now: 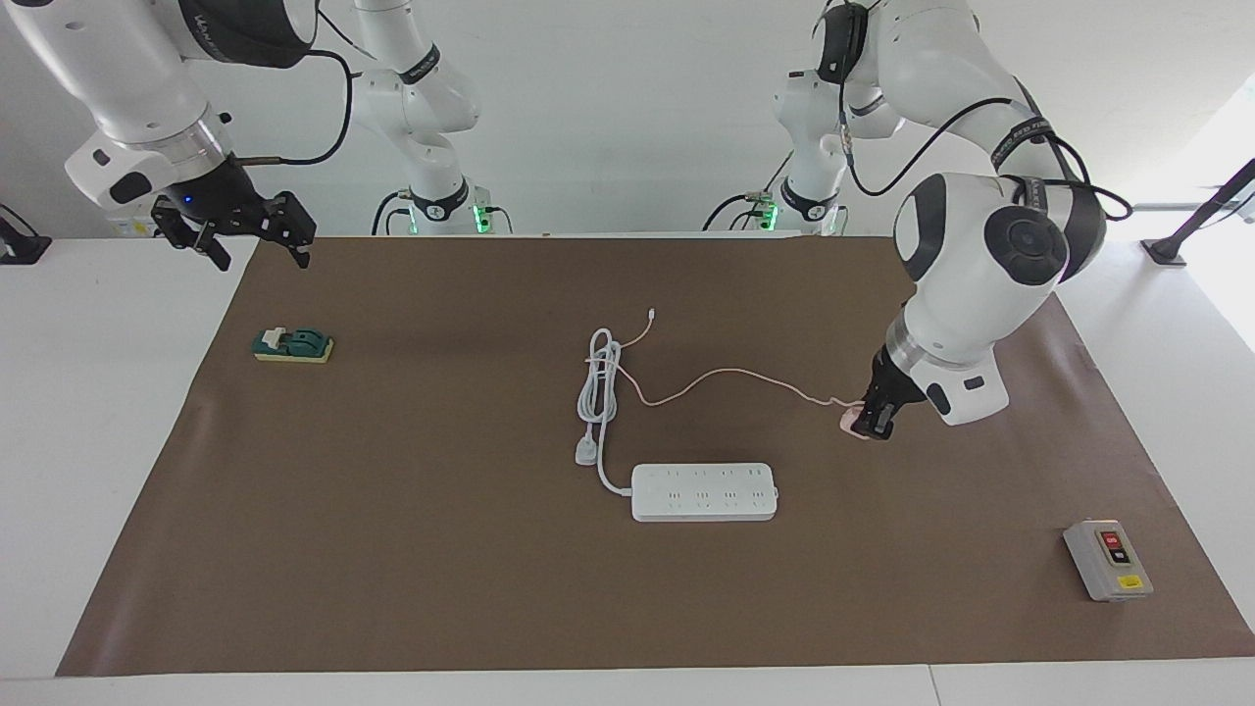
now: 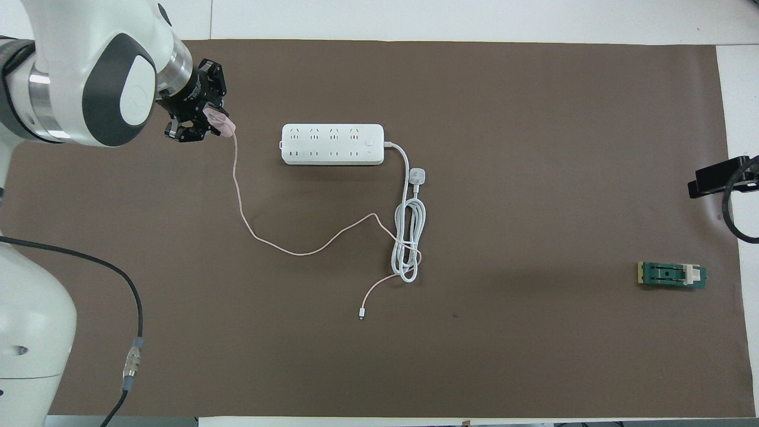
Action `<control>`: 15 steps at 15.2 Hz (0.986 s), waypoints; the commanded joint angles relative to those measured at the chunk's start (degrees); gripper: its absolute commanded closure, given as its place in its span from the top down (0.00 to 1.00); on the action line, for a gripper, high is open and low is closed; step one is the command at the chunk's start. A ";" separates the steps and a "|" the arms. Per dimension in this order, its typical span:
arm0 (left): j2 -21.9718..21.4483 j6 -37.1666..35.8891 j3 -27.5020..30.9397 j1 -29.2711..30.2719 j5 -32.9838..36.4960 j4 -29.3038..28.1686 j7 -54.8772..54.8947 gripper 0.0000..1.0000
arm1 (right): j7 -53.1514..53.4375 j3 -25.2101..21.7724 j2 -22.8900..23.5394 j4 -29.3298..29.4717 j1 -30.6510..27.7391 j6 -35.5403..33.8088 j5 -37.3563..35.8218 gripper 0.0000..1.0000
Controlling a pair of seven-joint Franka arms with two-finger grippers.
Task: Plug charger into power strip
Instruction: 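Move the held charger with the left gripper to the strip's nearest socket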
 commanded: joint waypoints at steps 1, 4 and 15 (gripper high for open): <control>2.35 2.35 0.57 -1.49 0.76 1.00 -7.19 0.00 | 0.77 0.81 -0.74 -0.70 -1.43 0.51 1.41 1.00; 4.46 5.59 0.40 -3.51 0.76 1.00 -17.02 0.00 | 0.50 0.81 -0.74 -0.70 -1.25 0.51 0.97 1.00; 8.51 11.13 0.48 -7.21 1.20 -1.10 -28.74 0.00 | 0.41 0.99 -0.83 -0.70 -0.72 0.42 -1.50 1.00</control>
